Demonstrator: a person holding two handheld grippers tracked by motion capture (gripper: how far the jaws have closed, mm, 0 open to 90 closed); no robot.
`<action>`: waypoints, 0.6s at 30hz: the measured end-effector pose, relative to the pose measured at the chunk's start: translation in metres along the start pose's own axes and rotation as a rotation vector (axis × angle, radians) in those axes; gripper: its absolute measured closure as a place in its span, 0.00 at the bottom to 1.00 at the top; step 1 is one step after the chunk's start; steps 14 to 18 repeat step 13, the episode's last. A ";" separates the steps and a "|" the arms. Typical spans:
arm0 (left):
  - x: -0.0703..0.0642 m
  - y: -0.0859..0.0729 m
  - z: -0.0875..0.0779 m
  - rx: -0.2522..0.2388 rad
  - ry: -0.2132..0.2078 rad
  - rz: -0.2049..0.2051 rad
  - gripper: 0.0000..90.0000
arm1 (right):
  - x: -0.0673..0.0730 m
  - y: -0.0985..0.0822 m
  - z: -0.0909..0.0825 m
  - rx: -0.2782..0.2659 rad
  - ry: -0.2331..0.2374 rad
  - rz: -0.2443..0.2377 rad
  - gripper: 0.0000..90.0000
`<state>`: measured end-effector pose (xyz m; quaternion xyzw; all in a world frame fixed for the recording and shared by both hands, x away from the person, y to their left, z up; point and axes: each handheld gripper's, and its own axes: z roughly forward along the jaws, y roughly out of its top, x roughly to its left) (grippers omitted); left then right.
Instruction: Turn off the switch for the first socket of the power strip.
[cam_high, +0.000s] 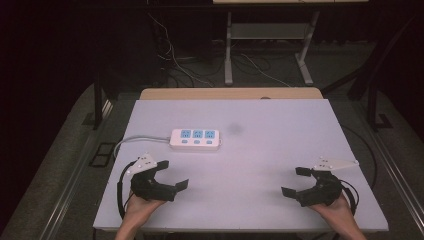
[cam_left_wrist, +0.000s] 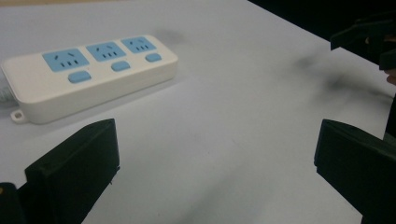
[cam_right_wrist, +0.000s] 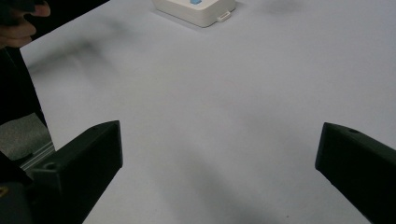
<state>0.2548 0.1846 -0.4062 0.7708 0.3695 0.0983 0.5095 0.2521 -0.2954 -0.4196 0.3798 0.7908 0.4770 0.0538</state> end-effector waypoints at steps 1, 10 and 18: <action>0.000 -0.001 0.001 0.002 -0.005 -0.001 0.00 | 0.000 0.000 0.000 -0.001 0.002 0.001 0.01; 0.004 -0.014 0.015 0.077 -0.013 0.000 0.00 | 0.002 0.000 -0.001 -0.006 0.009 -0.002 0.01; 0.006 -0.015 0.015 0.081 -0.010 -0.004 0.00 | 0.002 0.000 0.000 -0.004 0.011 -0.002 0.01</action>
